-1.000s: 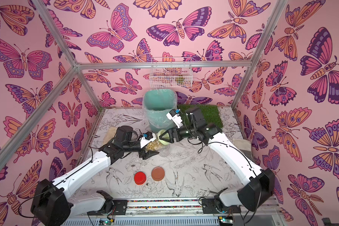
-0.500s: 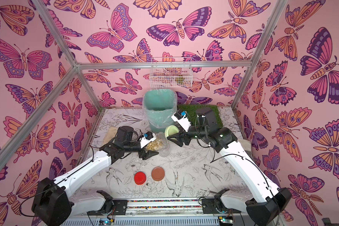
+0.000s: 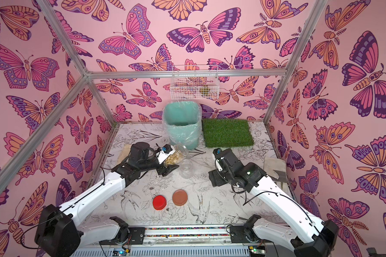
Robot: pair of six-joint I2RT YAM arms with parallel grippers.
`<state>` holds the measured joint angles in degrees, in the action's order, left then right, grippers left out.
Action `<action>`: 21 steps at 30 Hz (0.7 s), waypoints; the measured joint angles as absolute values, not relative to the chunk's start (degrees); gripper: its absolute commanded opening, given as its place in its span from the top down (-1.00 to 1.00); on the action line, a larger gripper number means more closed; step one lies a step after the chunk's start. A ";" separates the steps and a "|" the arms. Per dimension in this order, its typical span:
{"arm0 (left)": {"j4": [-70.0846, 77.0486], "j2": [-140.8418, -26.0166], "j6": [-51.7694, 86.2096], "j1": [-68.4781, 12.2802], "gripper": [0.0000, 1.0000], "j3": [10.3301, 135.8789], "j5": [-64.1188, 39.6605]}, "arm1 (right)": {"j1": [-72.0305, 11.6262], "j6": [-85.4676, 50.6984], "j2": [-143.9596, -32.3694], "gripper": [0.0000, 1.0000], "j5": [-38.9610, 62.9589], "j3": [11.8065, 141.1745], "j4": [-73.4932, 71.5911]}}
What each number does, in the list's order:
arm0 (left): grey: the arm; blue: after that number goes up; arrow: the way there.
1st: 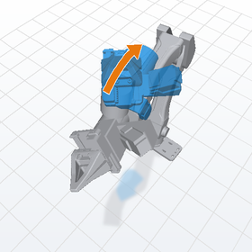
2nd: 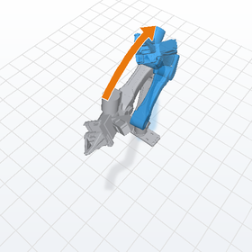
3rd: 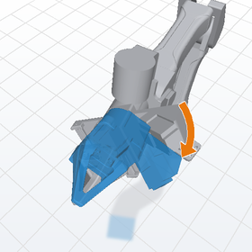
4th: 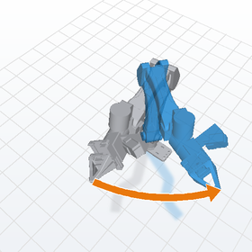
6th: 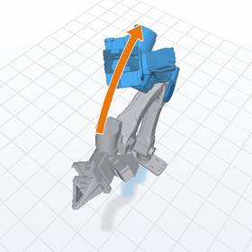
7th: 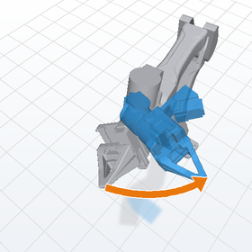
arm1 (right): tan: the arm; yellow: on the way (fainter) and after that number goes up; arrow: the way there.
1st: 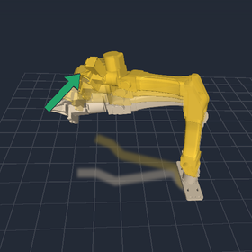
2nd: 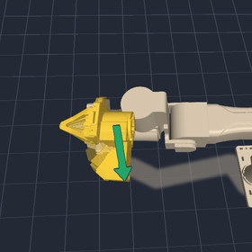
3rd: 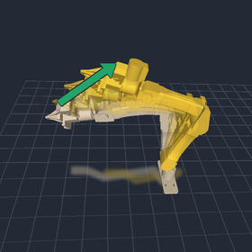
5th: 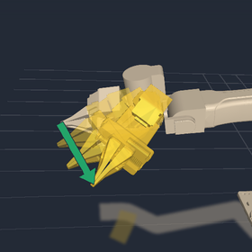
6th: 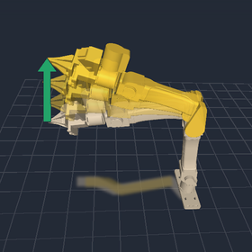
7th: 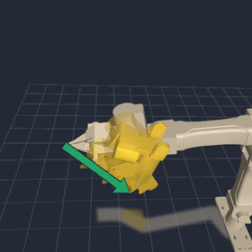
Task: Empty moldy peanuts from jars
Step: Place the lid at the center of the board.
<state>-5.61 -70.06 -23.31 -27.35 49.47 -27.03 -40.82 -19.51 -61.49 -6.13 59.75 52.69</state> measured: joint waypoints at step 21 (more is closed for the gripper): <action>-2.50 -68.14 -21.67 -26.02 1.00 49.47 -21.69 | -50.33 -35.97 -72.27 0.98 -7.88 41.41 35.62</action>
